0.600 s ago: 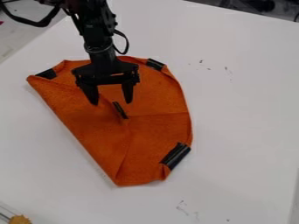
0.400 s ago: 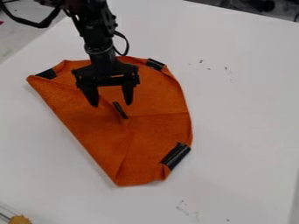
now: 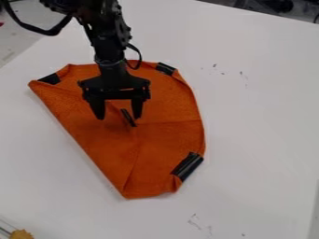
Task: Unfold the cloth from right to left
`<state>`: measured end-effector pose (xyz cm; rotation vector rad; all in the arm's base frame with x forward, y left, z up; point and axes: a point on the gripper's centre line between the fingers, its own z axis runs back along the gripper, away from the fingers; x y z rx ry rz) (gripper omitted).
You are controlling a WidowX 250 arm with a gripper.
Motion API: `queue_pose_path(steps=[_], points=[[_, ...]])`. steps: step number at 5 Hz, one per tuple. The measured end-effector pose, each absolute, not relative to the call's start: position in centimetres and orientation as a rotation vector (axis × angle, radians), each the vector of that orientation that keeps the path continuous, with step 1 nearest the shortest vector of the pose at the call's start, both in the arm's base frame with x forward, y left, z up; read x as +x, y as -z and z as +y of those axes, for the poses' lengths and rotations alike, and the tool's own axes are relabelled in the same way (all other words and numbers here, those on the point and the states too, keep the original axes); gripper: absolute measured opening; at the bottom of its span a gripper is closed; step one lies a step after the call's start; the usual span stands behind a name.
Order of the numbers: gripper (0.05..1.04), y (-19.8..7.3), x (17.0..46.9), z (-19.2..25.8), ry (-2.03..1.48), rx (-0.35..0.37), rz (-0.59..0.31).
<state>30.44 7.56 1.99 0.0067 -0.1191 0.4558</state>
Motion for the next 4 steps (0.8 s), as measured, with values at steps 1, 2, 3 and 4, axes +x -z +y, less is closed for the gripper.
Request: queue_pose_path(steps=[1, 2, 3, 4], points=[[1.001, -2.0, 30.1, 7.7, -0.449, 0.026, -0.102], [1.001, -1.4, 30.1, 7.4, -0.429, 0.025, -0.090], [1.001, -1.2, 30.0, 7.3, -0.429, 0.025, -0.087], [0.992, -0.8, 29.9, 7.2, -0.427, 0.029, -0.070]])
